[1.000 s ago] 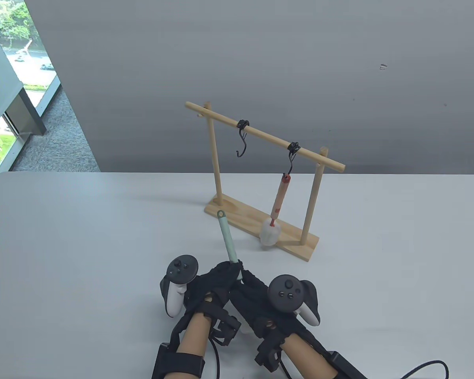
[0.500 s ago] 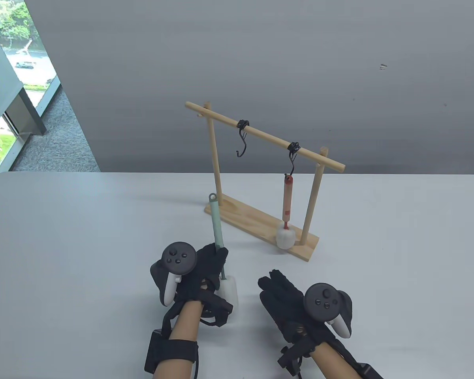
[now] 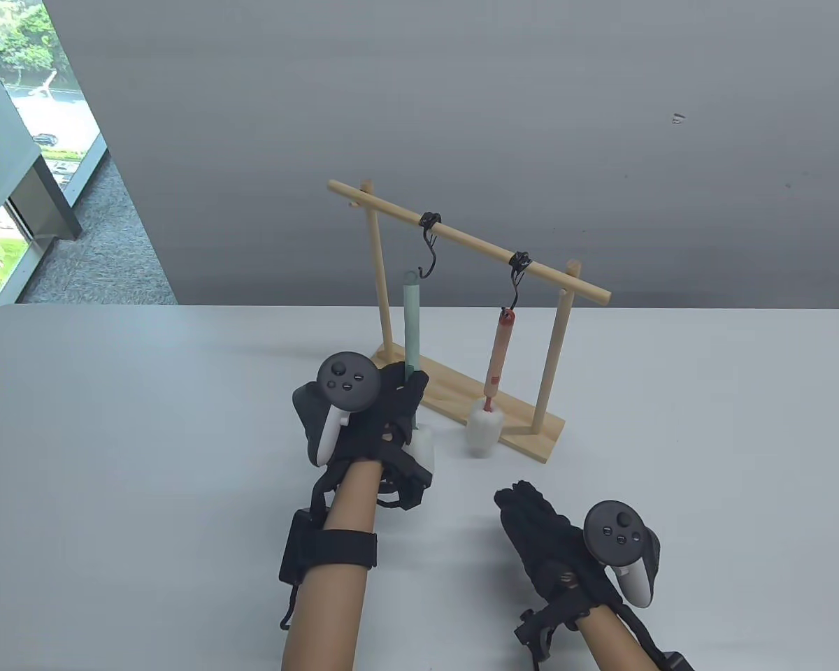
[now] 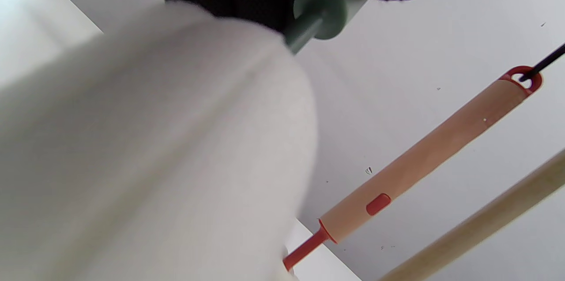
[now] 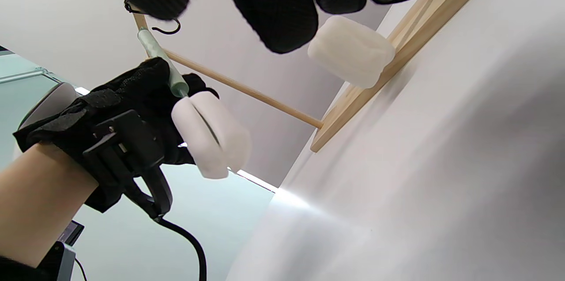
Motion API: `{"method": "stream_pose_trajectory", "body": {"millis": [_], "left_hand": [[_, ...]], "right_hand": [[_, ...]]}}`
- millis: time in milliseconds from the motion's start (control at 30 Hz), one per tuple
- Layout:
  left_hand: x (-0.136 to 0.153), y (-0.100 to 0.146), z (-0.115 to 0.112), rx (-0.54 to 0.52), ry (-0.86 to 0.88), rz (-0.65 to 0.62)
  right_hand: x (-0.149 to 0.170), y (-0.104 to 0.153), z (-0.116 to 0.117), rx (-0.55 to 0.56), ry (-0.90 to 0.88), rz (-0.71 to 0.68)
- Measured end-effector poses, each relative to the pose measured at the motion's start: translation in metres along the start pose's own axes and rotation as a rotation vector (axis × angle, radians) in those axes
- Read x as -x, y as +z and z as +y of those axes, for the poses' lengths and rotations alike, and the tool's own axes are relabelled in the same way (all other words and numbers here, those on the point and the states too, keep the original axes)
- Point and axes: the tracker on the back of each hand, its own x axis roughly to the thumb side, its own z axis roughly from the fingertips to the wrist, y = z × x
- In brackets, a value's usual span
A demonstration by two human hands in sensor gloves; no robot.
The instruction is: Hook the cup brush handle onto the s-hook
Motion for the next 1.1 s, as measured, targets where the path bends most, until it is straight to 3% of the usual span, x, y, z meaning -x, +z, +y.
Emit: {"method": "stream_pose_trajectory", "body": {"millis": [600,1000,1100], "left_hand": [[0.004,-0.016,-0.018,0.168,0.116,0.037],[0.021,-0.010,-0.031,0.113,0.095,0.081],[0.027,-0.005,-0.032,0.141,0.054,0.117]], "right_hand": [[0.000,0.002,-0.003,-0.016,0.014,0.016],[-0.003,0.003,-0.007,-0.017,0.030,0.022],[-0.004,0.004,-0.008,-0.015,0.049,0.021]]}}
